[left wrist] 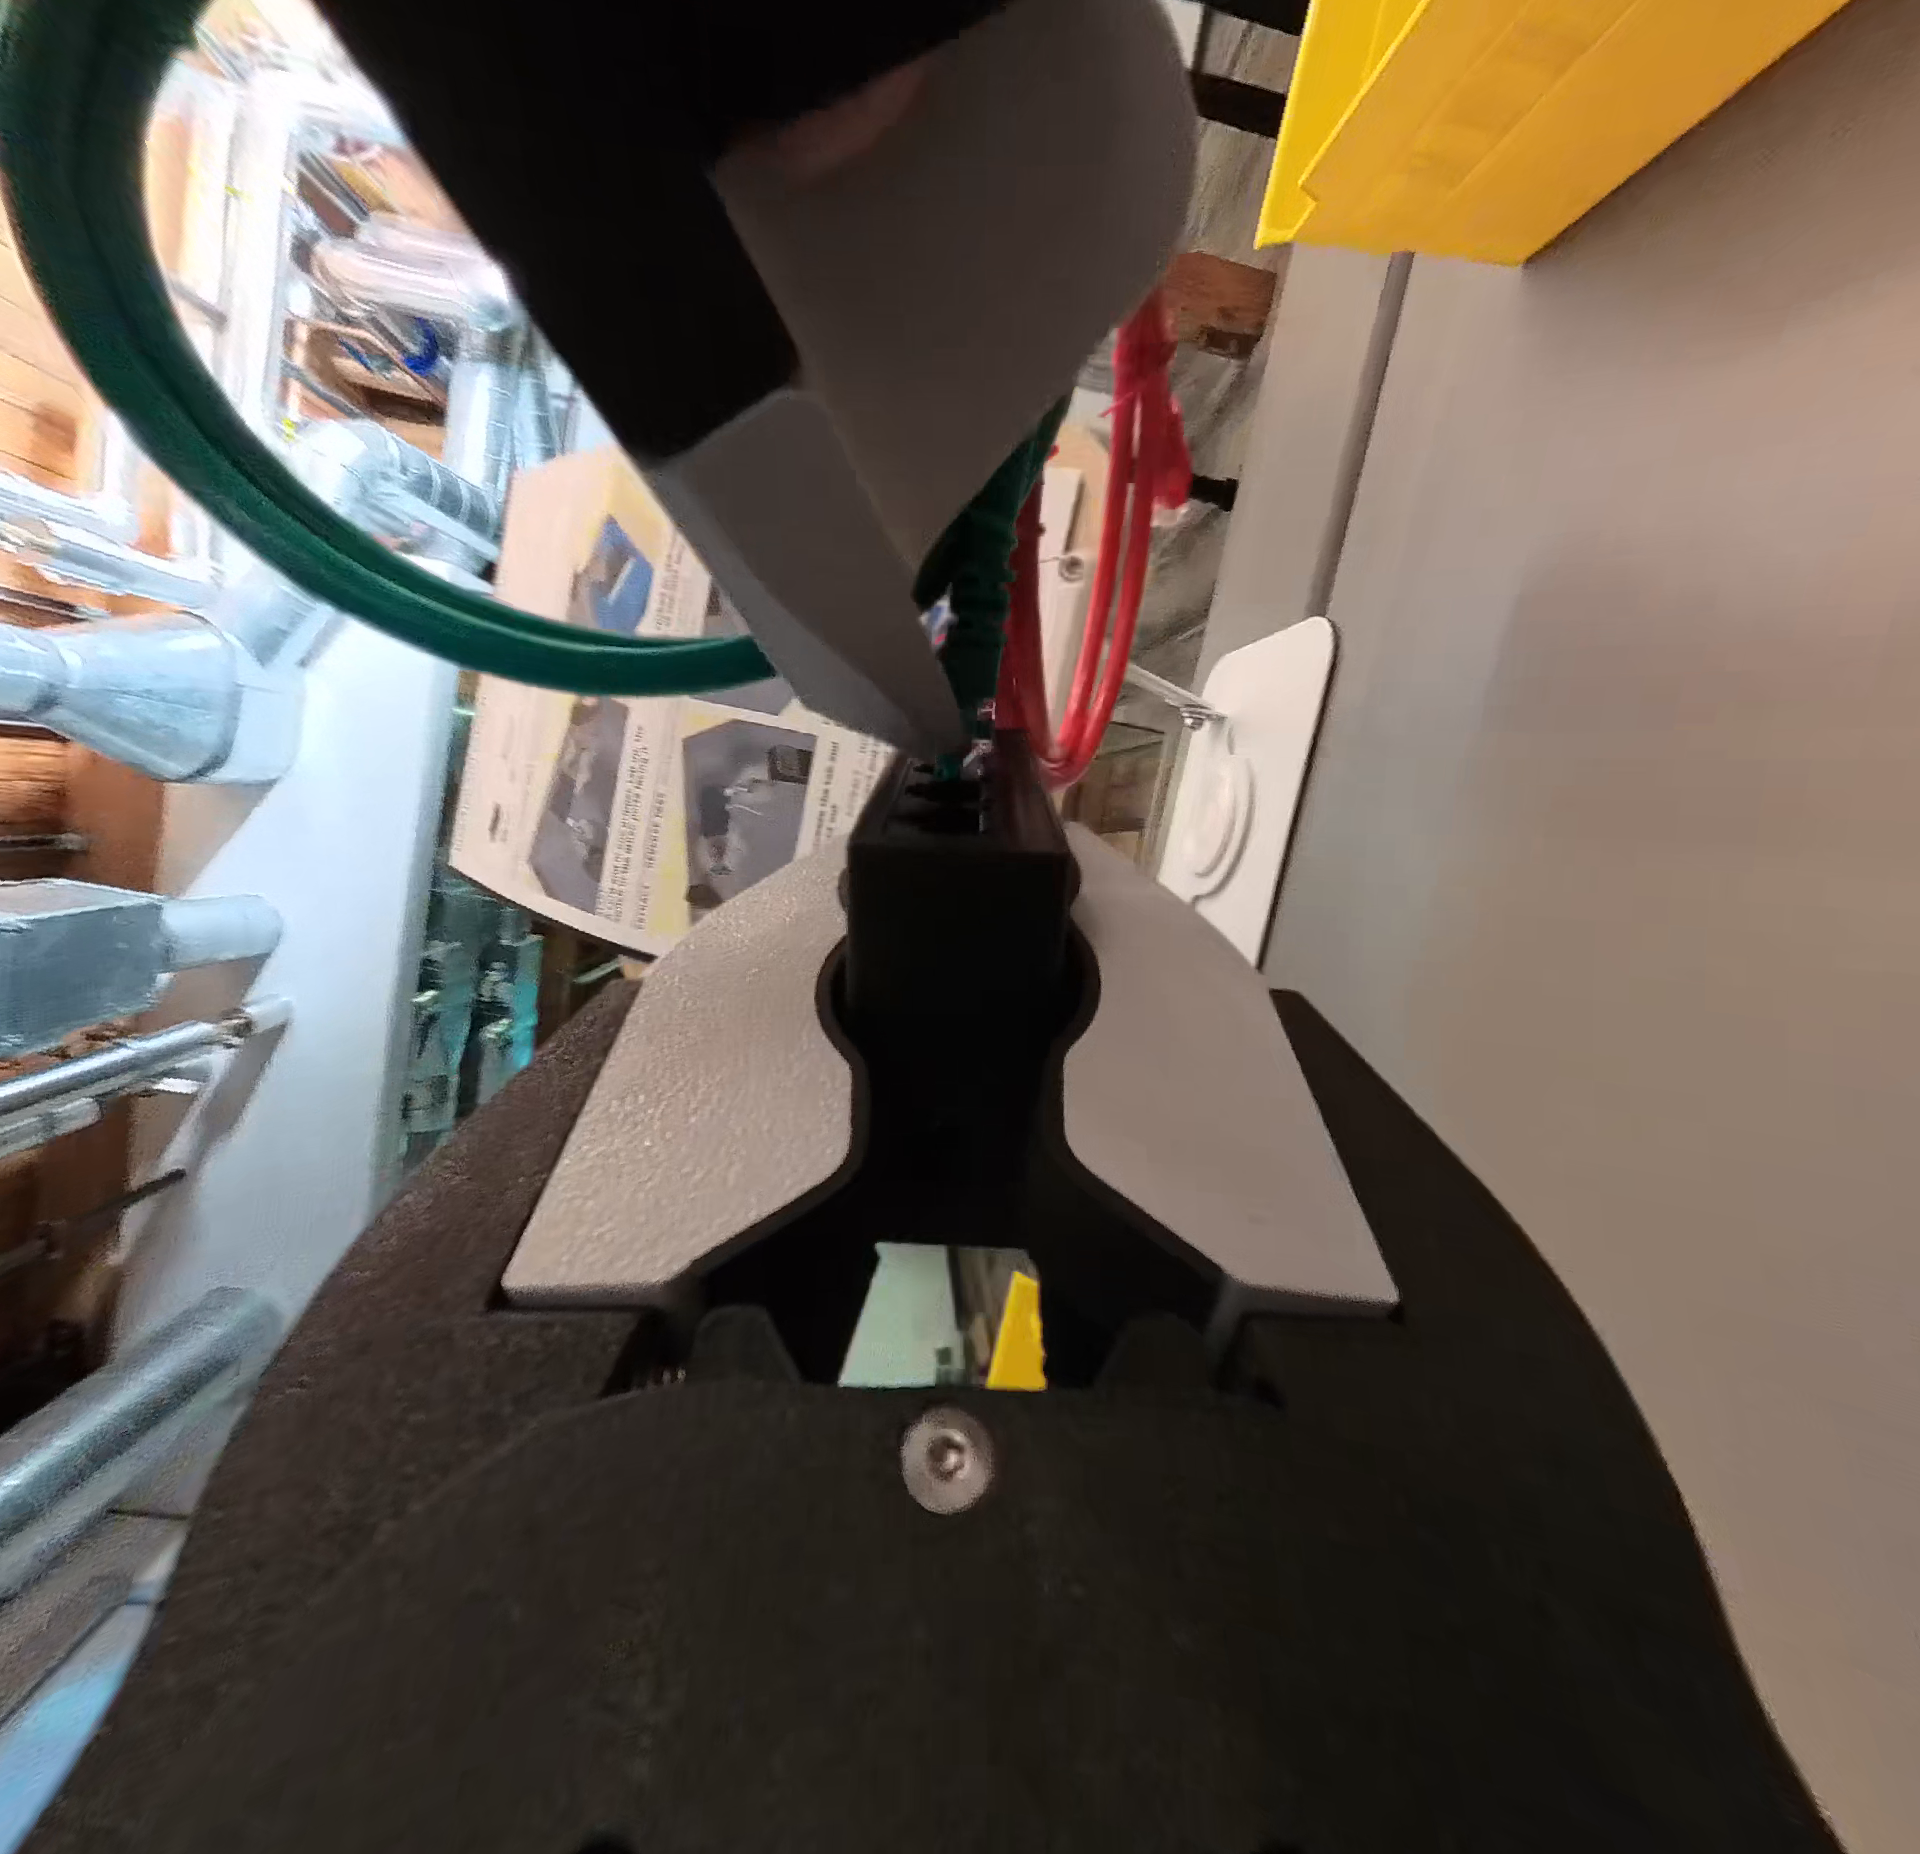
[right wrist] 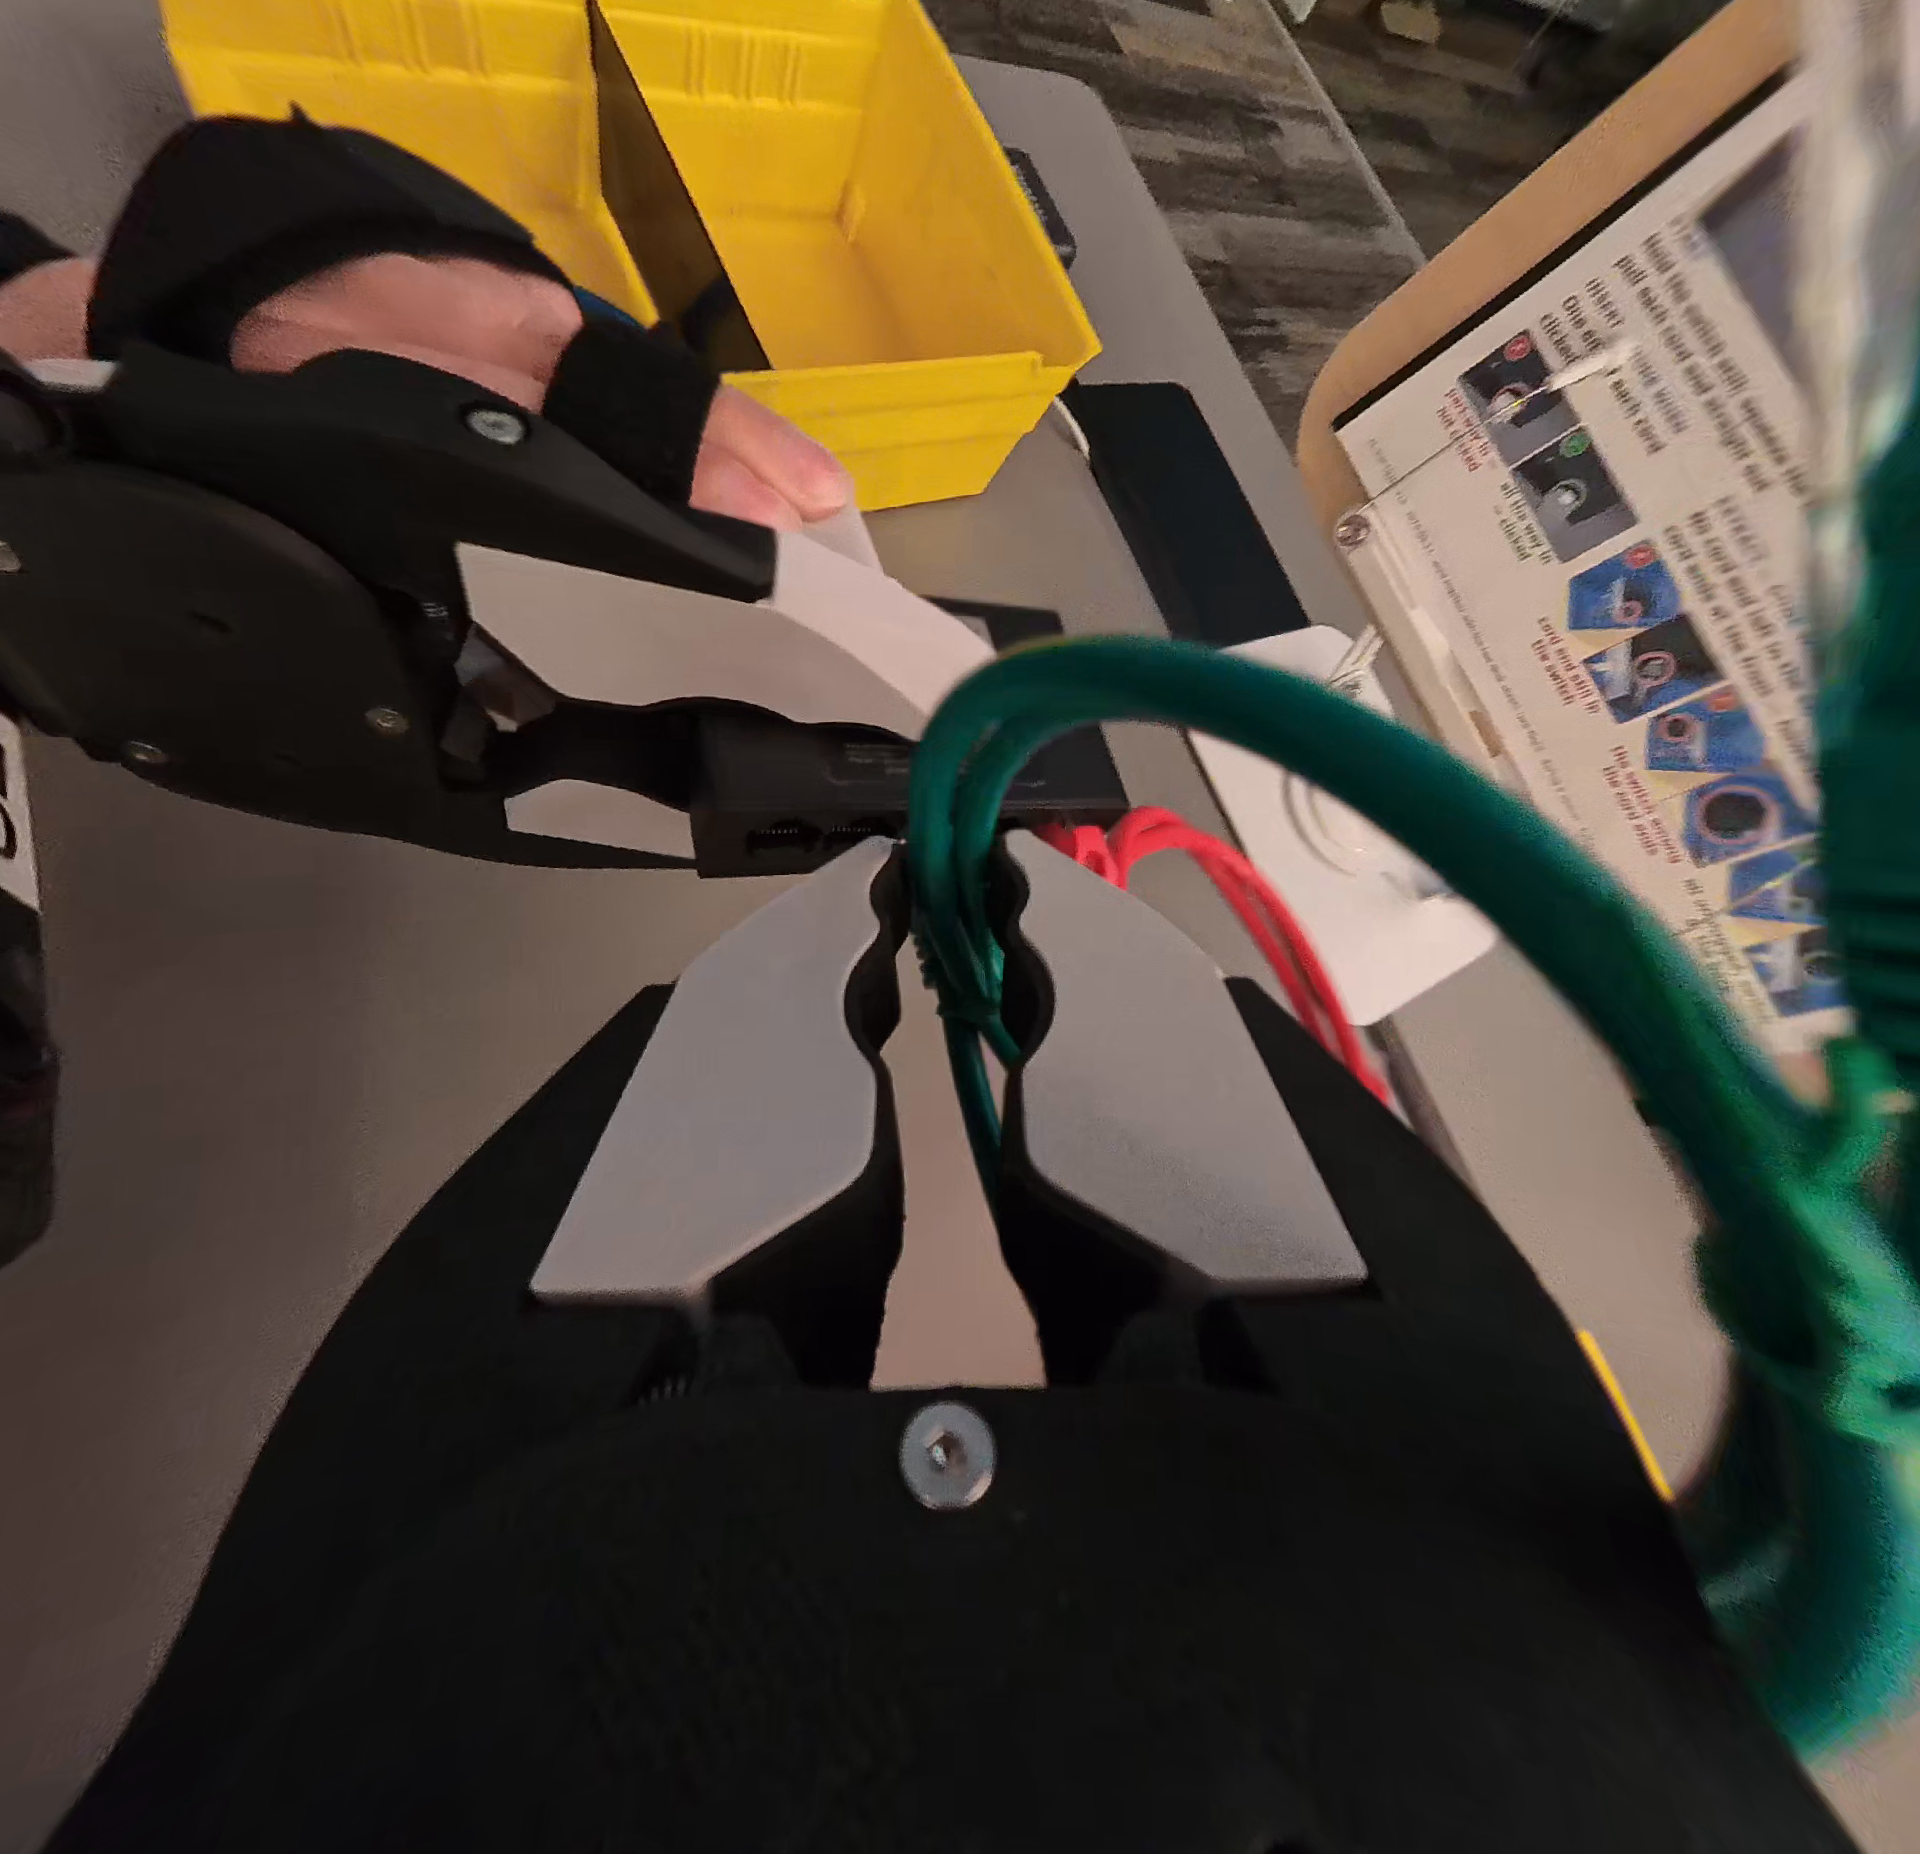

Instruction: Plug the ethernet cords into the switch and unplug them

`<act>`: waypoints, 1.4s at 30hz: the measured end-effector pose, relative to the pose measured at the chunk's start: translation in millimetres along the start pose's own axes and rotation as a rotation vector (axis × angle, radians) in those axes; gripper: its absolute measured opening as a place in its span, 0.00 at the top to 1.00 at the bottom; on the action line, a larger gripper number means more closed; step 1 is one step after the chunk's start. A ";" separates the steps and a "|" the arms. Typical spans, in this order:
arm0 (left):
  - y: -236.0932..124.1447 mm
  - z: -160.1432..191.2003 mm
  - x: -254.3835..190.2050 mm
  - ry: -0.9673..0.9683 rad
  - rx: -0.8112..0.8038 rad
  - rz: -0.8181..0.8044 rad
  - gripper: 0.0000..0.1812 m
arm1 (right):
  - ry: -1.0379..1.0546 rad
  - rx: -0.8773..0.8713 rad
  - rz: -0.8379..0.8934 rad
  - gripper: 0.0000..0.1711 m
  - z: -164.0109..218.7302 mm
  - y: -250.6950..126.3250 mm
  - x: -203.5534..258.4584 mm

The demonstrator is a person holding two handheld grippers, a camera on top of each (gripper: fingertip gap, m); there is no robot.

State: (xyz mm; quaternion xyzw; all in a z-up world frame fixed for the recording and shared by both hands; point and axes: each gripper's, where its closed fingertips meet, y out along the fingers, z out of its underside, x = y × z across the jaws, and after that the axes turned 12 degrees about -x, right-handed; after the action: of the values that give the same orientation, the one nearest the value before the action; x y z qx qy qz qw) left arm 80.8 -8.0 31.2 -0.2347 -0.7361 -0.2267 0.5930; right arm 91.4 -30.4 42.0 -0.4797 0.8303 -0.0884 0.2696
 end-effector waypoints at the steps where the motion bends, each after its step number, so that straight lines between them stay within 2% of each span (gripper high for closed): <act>1: 1.2 4.8 -3.2 -0.019 0.020 0.023 0.83 | -0.015 -0.004 0.018 0.89 -1.6 -1.7 -2.3; 4: 1.9 23.1 -2.7 -0.069 0.082 0.043 0.82 | -0.040 -0.016 0.092 0.87 -8.0 -24.0 -13.0; 6: 0.2 29.5 4.0 -0.076 0.089 0.024 0.83 | -0.037 -0.054 0.081 0.87 -15.1 -45.9 -10.8; 11: -1.9 25.2 14.7 -0.088 0.056 -0.027 0.83 | -0.027 -0.238 0.154 0.87 -36.5 -102.2 -25.7; 15: -0.6 14.7 10.5 -0.033 0.019 -0.042 0.83 | 0.095 -0.326 0.282 0.69 -24.9 -123.6 -67.3; 17: 0.7 10.7 6.2 -0.024 0.011 -0.032 0.83 | 0.160 -0.400 0.222 0.61 -21.8 -119.5 -72.6; 19: 2.0 7.8 1.2 -0.019 0.004 -0.025 0.82 | 0.210 -0.441 0.083 0.60 -18.9 -108.2 -63.2; 22: 5.5 7.5 -12.3 -0.008 0.008 0.006 0.83 | 0.217 -0.372 0.040 0.64 0.2 -87.2 -64.5; 23: 7.1 7.5 -19.5 -0.005 0.012 0.026 0.83 | 0.204 -0.327 0.022 0.69 9.7 -79.8 -62.6; 24: 8.7 7.7 -27.8 0.001 0.019 0.050 0.83 | 0.192 -0.274 -0.027 0.86 20.1 -73.3 -55.9; 25: 10.1 8.5 -37.4 0.009 0.031 0.076 0.83 | 0.193 -0.222 -0.078 0.94 31.1 -67.7 -48.7; 29: 13.4 14.3 -89.7 0.012 0.060 0.198 0.83 | 0.352 -0.011 -0.091 0.96 77.0 -46.5 -40.6; 32: 11.1 23.6 -126.4 0.016 0.108 0.310 0.82 | 0.403 0.079 -0.068 0.96 104.0 -29.1 -29.9; 37: 2.0 34.1 -154.7 -0.057 0.196 0.428 0.65 | 0.433 0.132 -0.019 0.96 127.4 -11.3 -16.3; 42: -8.5 26.9 -153.4 -0.231 0.179 0.472 0.57 | 0.342 0.126 0.027 0.96 129.0 -8.6 -13.3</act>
State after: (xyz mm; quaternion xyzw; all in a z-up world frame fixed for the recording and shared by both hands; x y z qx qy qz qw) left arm 83.5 -10.0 -124.8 -0.3708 -0.7409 0.0121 0.5599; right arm 171.8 -9.3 -58.0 -0.4289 0.8631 -0.2168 0.1552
